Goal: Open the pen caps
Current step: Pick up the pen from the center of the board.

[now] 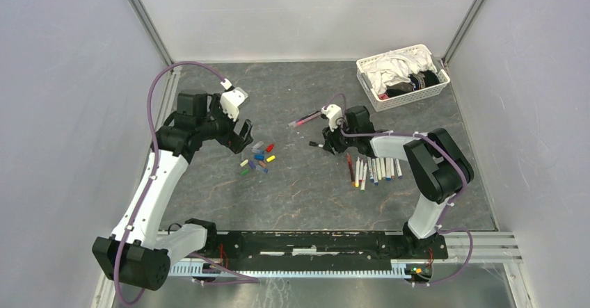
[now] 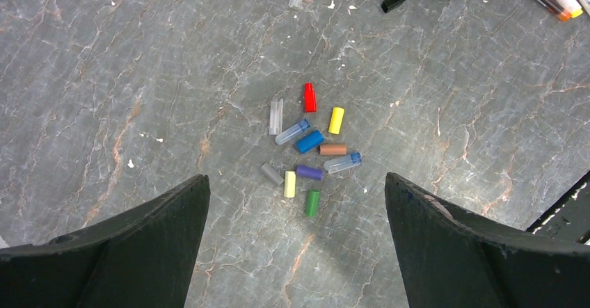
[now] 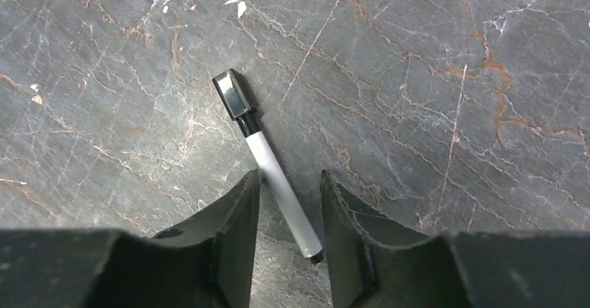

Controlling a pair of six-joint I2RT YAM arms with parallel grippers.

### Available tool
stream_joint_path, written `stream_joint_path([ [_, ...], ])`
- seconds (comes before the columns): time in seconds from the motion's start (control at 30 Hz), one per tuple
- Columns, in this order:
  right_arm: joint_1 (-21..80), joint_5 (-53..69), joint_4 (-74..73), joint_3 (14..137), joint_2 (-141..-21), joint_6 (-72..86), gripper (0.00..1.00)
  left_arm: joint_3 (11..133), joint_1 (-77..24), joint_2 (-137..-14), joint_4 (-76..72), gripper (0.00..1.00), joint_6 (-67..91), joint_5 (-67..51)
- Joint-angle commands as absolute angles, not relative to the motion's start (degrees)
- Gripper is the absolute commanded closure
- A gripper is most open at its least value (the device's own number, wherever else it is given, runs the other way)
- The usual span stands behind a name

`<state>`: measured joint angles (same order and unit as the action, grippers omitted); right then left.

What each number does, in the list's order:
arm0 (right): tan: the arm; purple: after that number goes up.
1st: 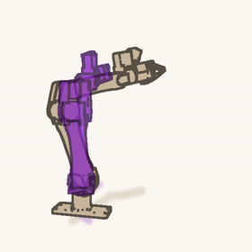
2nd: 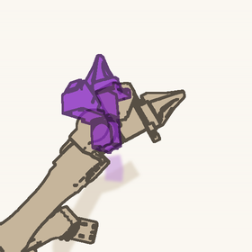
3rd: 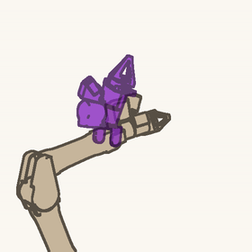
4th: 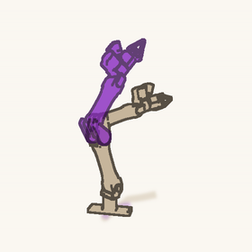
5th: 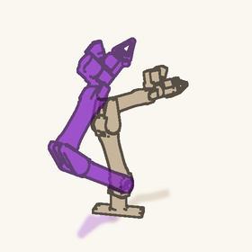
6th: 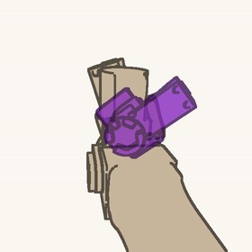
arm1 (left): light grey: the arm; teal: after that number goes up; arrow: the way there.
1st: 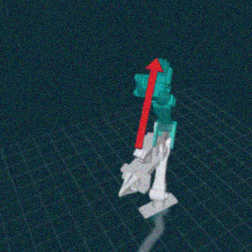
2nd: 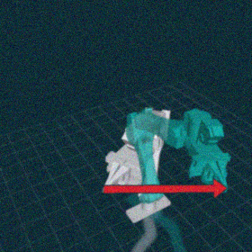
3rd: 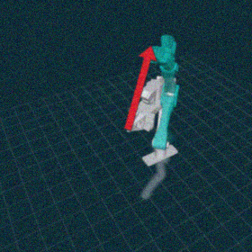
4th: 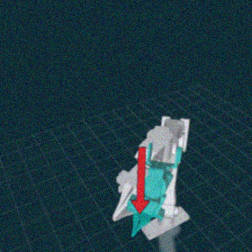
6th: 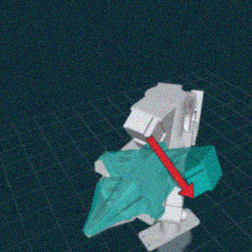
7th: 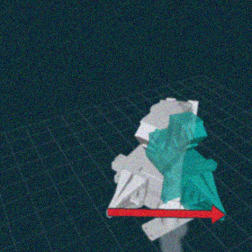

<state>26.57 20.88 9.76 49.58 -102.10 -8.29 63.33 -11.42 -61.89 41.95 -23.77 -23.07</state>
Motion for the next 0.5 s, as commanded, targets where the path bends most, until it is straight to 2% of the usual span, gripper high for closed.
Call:
stream_joint_path([
  [0.0, 27.16, 20.23, 10.9, 45.77, -101.04, -9.65, 0.6, 63.29, -11.34, -60.53, 42.53, 0.0, -26.6, -24.94],
  [0.13, 30.83, 19.42, 12.4, 42.05, -99.17, -9.66, 0.65, 63.07, -11.34, -61.33, 43.37, 0.0, -27.32, -27.05],
  [0.37, 33.75, 19.12, 15.97, 39.59, -96.54, -6.94, 0.84, 59.9, -11.34, -63.37, 44.42, 0.0, -30.77, -30.92],
  [0.47, 33.76, 23.45, 18.07, 38.55, -93.42, -5.1, 0.99, 57.9, -11.42, -64.5, 44.56, 0.0, -32.86, -33.15],
])
